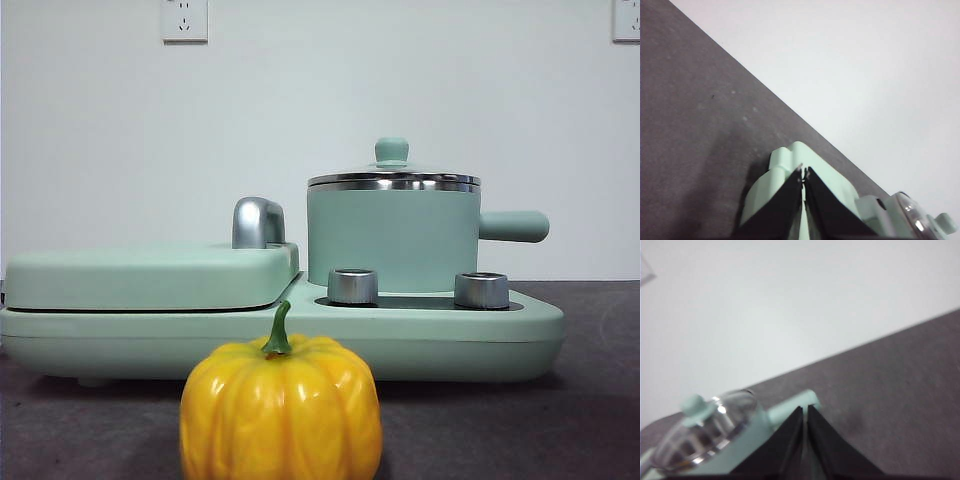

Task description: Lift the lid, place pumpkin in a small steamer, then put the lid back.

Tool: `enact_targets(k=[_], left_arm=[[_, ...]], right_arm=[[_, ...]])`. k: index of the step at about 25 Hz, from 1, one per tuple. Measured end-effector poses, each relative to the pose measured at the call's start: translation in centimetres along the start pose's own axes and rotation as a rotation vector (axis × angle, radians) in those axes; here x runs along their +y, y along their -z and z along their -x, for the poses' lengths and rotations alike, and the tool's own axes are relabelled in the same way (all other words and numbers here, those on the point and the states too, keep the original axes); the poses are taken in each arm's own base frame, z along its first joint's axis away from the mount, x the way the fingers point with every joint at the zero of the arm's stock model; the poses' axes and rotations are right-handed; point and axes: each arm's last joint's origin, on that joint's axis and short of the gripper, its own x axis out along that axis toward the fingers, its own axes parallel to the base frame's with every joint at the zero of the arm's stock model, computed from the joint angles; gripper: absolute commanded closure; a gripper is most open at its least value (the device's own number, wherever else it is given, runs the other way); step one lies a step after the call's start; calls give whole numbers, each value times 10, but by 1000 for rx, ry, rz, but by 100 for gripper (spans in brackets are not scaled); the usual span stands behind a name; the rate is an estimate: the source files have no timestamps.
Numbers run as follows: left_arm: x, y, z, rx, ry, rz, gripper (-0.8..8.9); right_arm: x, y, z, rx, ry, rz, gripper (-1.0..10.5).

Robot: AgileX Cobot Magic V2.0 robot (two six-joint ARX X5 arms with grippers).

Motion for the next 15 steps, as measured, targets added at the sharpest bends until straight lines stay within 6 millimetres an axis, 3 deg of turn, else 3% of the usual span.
enact_targets(k=[7, 15], left_arm=[[-26, -22, 7, 80, 20, -30, 803], [-67, -60, 11, 141, 36, -262, 803]], right_arm=[[13, -21, 8, 79, -14, 4, 935], [30, -49, 11, 147, -73, 118, 935]])
